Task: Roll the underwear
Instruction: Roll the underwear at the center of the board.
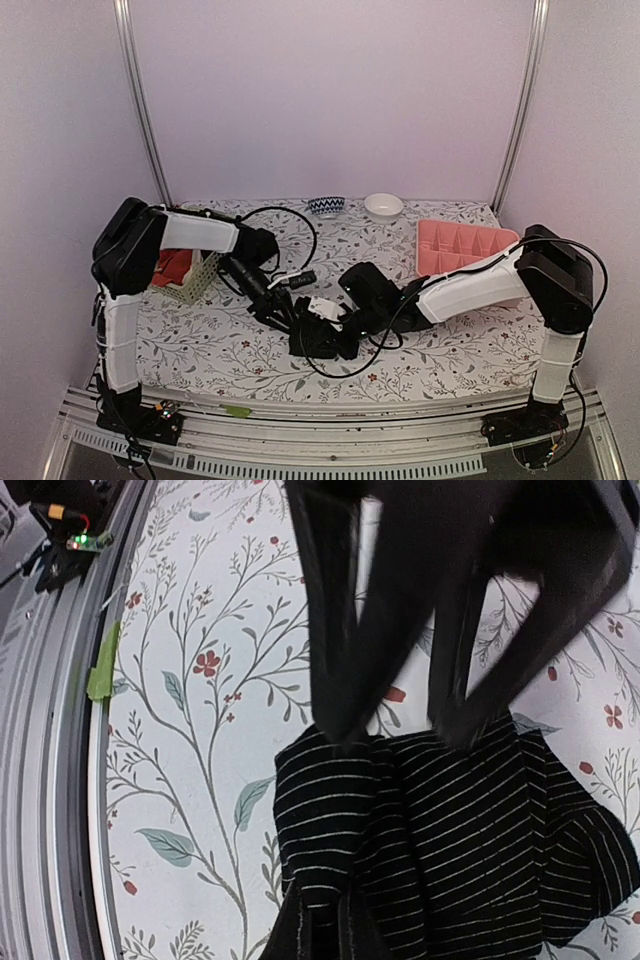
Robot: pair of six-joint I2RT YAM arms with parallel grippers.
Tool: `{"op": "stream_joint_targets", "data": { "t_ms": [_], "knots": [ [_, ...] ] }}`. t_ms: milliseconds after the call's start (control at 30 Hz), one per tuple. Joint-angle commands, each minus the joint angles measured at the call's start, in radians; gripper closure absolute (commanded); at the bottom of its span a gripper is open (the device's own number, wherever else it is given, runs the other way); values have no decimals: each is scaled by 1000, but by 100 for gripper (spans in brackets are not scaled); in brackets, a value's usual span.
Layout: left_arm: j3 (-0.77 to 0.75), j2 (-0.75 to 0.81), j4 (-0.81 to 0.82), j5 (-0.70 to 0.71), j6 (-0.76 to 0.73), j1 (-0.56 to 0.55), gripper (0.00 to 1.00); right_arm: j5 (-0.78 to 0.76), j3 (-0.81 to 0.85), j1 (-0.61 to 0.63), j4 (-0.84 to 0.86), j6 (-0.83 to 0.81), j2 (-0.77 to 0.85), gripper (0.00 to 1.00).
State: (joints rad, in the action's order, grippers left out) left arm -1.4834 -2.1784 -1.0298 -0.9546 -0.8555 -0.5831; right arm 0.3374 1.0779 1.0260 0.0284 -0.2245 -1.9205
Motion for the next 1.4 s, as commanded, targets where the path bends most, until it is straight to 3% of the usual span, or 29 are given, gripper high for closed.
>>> {"op": "stream_joint_targets", "data": {
  "t_ms": [0,100,233,467,767,1067,1133,1300,1367],
  "knots": [
    [189,288,379,41,150,98,54,171,-74,-61,70,193,7,100],
    [345,450,594,121,175,107,51,277,-110,-111,150,324,-3,100],
    [502,592,761,213,156,77,49,406,-92,-173,192,437,-85,100],
    [723,722,987,424,36,-114,45,561,-27,-237,188,560,-225,100],
    [752,599,1164,571,-47,-269,43,529,55,-257,65,506,-307,100],
    [675,418,1169,682,-80,-312,43,498,67,-267,36,490,-328,100],
    [647,383,1131,710,-66,-312,48,489,66,-266,32,481,-322,100],
    [628,386,1014,702,-86,-311,76,456,81,-271,28,457,-285,100],
    [623,398,961,683,-90,-310,85,435,88,-282,27,464,-255,95]
  ]
}}
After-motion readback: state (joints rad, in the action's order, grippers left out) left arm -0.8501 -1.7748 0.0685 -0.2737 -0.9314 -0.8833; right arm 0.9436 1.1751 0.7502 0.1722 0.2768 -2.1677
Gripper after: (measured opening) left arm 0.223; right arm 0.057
